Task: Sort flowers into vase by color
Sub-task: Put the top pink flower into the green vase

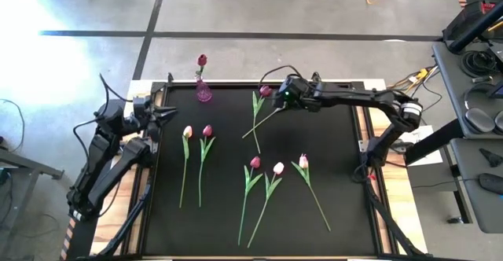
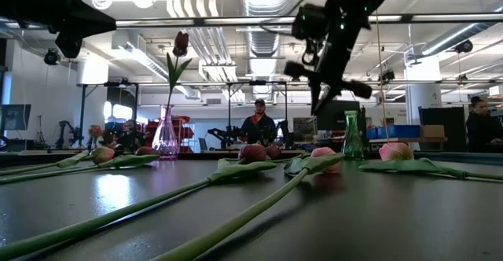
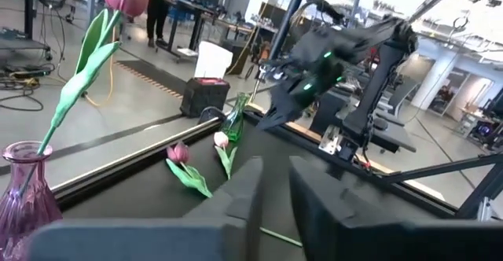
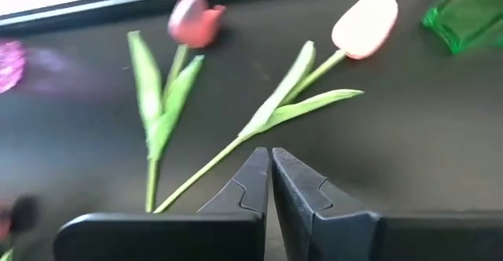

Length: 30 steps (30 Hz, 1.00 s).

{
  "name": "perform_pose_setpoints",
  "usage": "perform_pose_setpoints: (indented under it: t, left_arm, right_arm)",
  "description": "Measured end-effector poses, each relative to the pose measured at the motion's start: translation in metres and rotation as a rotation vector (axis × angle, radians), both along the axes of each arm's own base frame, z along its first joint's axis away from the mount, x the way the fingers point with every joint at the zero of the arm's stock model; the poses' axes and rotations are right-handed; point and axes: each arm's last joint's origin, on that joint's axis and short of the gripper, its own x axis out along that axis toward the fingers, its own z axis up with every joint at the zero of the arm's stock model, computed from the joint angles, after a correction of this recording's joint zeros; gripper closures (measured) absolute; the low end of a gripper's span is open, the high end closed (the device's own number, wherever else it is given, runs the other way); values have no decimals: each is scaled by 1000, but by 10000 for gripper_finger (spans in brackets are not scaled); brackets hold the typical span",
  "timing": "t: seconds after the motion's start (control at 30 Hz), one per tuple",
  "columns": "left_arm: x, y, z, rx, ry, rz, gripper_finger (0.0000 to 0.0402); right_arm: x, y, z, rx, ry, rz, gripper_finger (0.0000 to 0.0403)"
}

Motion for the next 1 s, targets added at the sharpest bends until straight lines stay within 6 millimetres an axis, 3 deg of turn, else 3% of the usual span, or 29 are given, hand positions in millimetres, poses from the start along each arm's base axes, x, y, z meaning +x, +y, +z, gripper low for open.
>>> perform_pose_setpoints:
  t: [0.1, 0.4, 0.53, 0.77, 1.0]
  left_arm:
    - [-1, -2, -4, -5, -18, 1, 396]
    - [-3, -4, -5, 7, -32, 11, 396]
    - [-3, -4, -6, 8, -31, 12, 400]
    - [-3, -4, -6, 13, -29, 12, 400]
    - [-3, -4, -6, 13, -29, 13, 400]
  right_arm:
    - [-1, -15, -18, 46, -40, -36, 369]
    - [3, -50, -52, 179, -76, -182, 250]
    - [5, -62, -67, 240, -89, -286, 220]
    - [18, -77, -83, 315, -99, -383, 241]
    - [23, -81, -81, 344, -7, -394, 330]
